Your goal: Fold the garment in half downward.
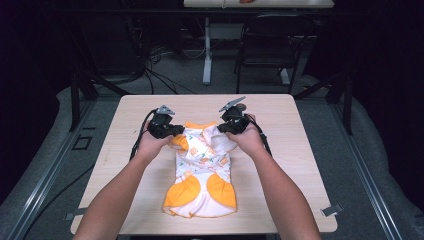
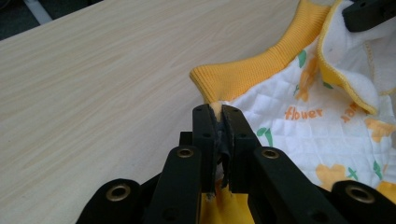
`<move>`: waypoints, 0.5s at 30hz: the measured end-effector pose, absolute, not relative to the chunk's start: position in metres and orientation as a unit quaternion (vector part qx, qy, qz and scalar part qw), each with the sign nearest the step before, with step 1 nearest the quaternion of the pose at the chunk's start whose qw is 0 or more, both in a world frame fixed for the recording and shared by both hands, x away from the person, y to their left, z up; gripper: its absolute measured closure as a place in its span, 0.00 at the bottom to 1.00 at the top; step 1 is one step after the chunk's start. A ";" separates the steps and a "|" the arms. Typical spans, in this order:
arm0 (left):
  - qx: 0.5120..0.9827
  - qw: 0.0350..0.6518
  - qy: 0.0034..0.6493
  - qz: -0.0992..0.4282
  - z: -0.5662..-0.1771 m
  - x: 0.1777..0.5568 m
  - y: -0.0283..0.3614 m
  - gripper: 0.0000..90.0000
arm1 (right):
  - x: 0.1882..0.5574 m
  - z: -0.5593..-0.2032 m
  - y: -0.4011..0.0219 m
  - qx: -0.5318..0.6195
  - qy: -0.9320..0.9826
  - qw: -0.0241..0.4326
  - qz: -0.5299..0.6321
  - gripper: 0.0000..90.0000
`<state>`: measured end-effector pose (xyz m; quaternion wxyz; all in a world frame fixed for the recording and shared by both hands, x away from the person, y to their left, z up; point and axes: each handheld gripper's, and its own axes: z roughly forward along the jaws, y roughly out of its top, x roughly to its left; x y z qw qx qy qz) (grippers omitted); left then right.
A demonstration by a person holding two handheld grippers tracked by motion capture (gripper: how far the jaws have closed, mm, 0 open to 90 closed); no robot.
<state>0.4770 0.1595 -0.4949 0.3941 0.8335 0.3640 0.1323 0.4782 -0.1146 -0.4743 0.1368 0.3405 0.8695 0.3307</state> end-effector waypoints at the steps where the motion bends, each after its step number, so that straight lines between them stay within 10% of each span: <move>1: 0.833 0.395 0.363 0.133 -0.493 0.477 0.160 0.95 | 0.478 -0.473 -0.114 0.341 0.869 0.139 0.331 0.97; 15: 0.830 0.405 0.349 0.159 -0.465 0.473 0.163 0.95 | 0.473 -0.446 -0.113 0.325 0.864 0.167 0.346 0.97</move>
